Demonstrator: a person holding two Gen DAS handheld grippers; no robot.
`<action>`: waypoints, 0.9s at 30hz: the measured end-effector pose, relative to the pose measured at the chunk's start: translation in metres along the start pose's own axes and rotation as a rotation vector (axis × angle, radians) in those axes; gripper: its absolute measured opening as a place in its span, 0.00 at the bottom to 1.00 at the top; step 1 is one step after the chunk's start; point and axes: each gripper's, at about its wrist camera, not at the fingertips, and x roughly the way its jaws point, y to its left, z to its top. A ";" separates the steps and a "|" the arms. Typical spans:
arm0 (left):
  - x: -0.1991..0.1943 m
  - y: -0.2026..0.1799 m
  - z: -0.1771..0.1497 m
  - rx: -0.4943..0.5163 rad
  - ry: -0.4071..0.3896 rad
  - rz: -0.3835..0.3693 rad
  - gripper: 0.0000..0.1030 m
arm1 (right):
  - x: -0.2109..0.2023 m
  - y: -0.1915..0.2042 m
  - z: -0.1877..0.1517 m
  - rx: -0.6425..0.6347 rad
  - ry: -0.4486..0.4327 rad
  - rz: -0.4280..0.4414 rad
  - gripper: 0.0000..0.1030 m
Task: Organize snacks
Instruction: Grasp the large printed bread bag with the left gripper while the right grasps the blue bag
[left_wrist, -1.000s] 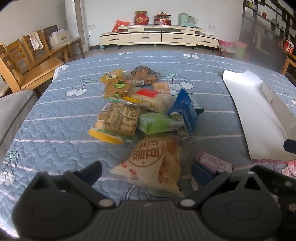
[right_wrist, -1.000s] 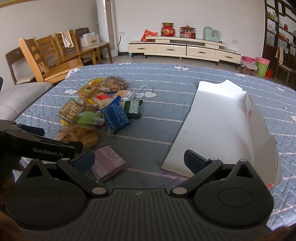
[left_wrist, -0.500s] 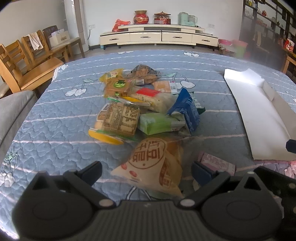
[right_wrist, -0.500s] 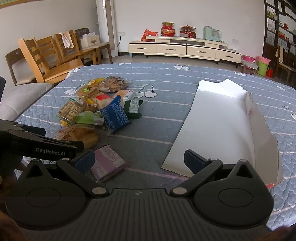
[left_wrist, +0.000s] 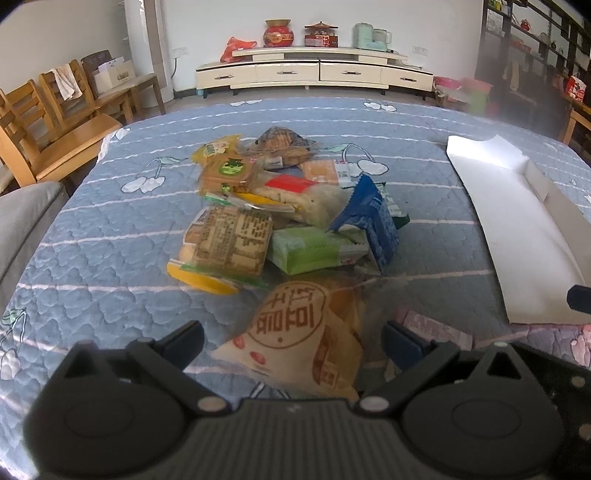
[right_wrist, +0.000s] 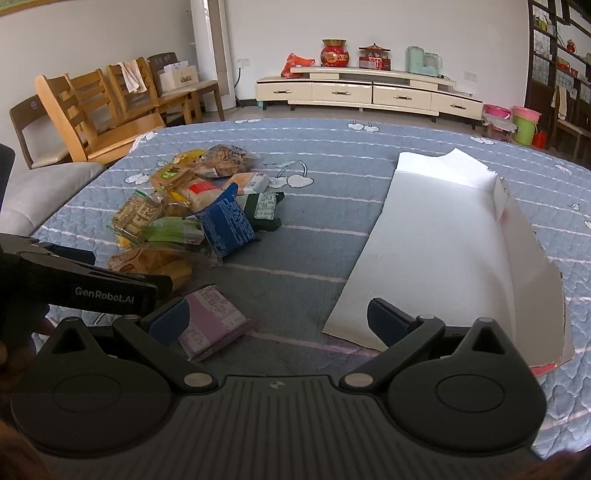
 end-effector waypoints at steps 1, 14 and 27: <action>0.001 0.000 0.000 0.000 0.001 -0.002 0.98 | 0.001 0.000 0.000 0.000 0.002 0.001 1.00; -0.014 0.006 -0.011 -0.007 -0.052 -0.103 0.50 | 0.037 0.002 0.037 -0.086 -0.012 0.085 1.00; -0.035 0.024 -0.030 0.006 -0.078 -0.166 0.44 | 0.110 0.020 0.074 -0.184 0.107 0.232 1.00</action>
